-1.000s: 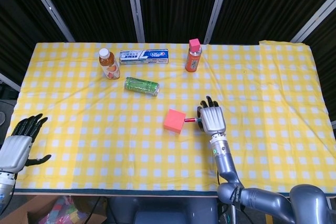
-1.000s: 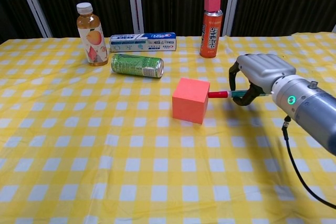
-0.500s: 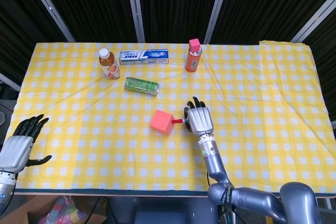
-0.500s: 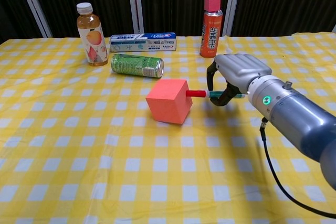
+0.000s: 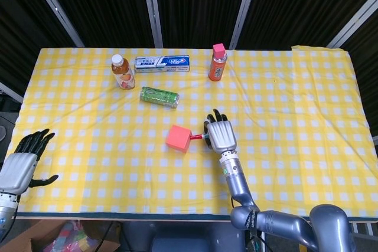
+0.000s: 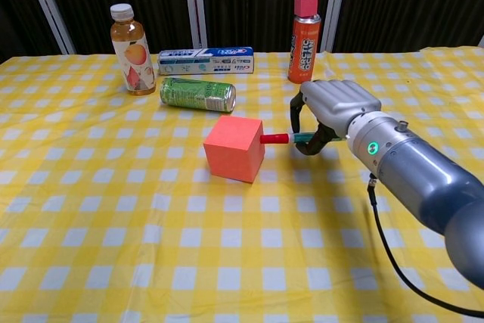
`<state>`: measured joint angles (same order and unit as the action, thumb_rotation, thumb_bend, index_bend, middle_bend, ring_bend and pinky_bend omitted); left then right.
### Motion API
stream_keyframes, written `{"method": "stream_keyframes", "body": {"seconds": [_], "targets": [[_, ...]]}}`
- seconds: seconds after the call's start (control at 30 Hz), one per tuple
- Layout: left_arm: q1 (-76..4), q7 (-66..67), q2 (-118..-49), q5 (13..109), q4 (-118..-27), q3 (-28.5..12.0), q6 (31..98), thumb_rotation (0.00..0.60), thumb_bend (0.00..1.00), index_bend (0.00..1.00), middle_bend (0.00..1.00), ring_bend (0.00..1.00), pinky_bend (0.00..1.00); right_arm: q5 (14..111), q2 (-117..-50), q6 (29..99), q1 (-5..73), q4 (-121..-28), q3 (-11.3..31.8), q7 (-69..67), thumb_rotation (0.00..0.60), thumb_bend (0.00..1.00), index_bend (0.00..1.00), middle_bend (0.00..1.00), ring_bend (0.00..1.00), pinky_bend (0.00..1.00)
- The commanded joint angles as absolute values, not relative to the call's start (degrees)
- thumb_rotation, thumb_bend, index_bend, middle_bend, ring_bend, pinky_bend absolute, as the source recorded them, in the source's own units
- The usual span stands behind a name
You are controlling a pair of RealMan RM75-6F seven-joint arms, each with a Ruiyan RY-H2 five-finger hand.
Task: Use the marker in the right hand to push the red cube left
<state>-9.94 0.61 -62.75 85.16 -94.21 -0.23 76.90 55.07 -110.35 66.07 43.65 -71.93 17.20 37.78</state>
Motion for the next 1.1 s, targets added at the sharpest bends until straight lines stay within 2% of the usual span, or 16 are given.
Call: {"method": "stream_keyframes", "body": {"seconds": [0.03, 0.3, 0.57, 0.87, 1.1], "targets": [[-10.0, 0.4, -62.7, 85.0, -94.2, -0.3, 76.8, 0.600, 0.00, 0.01, 0.00, 0.00, 0.06, 55.6, -109.8, 67.2, 43.3, -72.3, 16.8, 38.7, 0.600, 0.41, 0.67, 0.29, 0.12, 0.23], [-10.2, 0.2, -62.7, 84.7, -94.6, -0.4, 76.4, 0.600, 0.00, 0.02, 0.00, 0.00, 0.06, 54.6, -107.3, 70.7, 40.7, -76.5, 16.0, 41.5, 0.600, 0.41, 0.67, 0.29, 0.12, 0.23], [-10.3, 0.3, -62.7, 85.0, -94.8, -0.4, 76.6, 0.600, 0.00, 0.02, 0.00, 0.00, 0.06, 52.2, -108.0, 74.6, 39.5, -80.6, 16.1, 46.5, 0.600, 0.41, 0.67, 0.29, 0.12, 0.23], [-10.4, -0.2, -62.6, 85.2, -94.7, -0.4, 76.5, 0.600, 0.00, 0.02, 0.00, 0.00, 0.06, 50.7, -112.3, 75.4, 40.4, -78.7, 16.5, 49.0, 0.600, 0.41, 0.68, 0.29, 0.12, 0.23], [-10.5, -0.7, -62.5, 85.7, -94.8, -0.1, 76.4, 0.600, 0.00, 0.02, 0.00, 0.00, 0.06, 50.1, -115.9, 75.0, 42.7, -74.4, 19.2, 49.1, 0.600, 0.41, 0.68, 0.29, 0.12, 0.23]]}}
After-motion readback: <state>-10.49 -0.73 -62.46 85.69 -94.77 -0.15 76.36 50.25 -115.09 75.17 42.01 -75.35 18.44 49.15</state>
